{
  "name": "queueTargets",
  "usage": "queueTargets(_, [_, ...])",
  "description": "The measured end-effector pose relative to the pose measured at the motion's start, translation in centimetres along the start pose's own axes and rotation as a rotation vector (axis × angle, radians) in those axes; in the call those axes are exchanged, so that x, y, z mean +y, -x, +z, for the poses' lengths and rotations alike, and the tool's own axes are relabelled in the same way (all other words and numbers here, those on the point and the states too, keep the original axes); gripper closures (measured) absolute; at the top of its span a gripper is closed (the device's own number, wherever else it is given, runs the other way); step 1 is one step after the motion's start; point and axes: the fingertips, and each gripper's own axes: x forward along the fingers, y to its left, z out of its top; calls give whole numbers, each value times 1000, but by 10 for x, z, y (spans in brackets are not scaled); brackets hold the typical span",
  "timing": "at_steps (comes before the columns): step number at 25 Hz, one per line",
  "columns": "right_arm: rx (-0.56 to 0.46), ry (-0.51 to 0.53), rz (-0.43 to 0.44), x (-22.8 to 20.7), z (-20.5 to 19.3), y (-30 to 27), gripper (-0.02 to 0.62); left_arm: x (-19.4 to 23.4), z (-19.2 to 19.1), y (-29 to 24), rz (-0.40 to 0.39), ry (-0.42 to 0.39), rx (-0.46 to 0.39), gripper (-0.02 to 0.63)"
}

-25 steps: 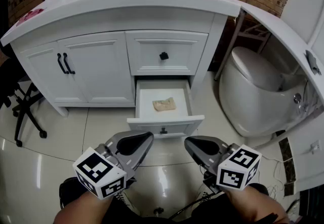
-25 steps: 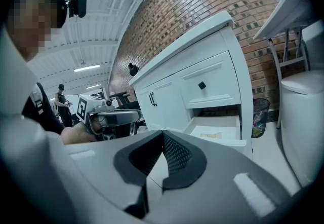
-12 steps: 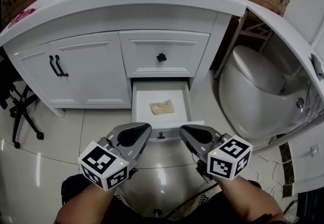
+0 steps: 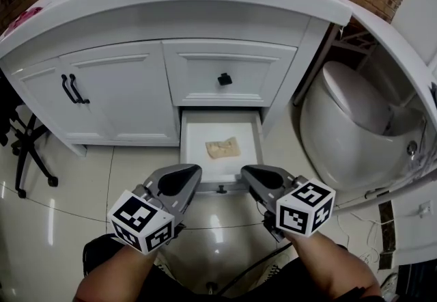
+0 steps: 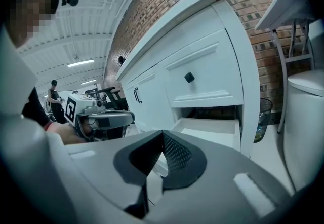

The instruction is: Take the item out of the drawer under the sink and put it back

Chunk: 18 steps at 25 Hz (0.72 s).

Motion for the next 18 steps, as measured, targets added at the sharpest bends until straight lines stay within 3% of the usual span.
queueTargets(10, [84,216,-31,7,9,-4,586,1,-5,-4,-7,12,5,600])
queueTargets(14, [171,277,-14,2,18,-13,581,3,0,-2,-4,18,-17,600])
queueTargets(18, [285,353,19,-15,15,-46,515,4,4,-1,0,14,-34,600])
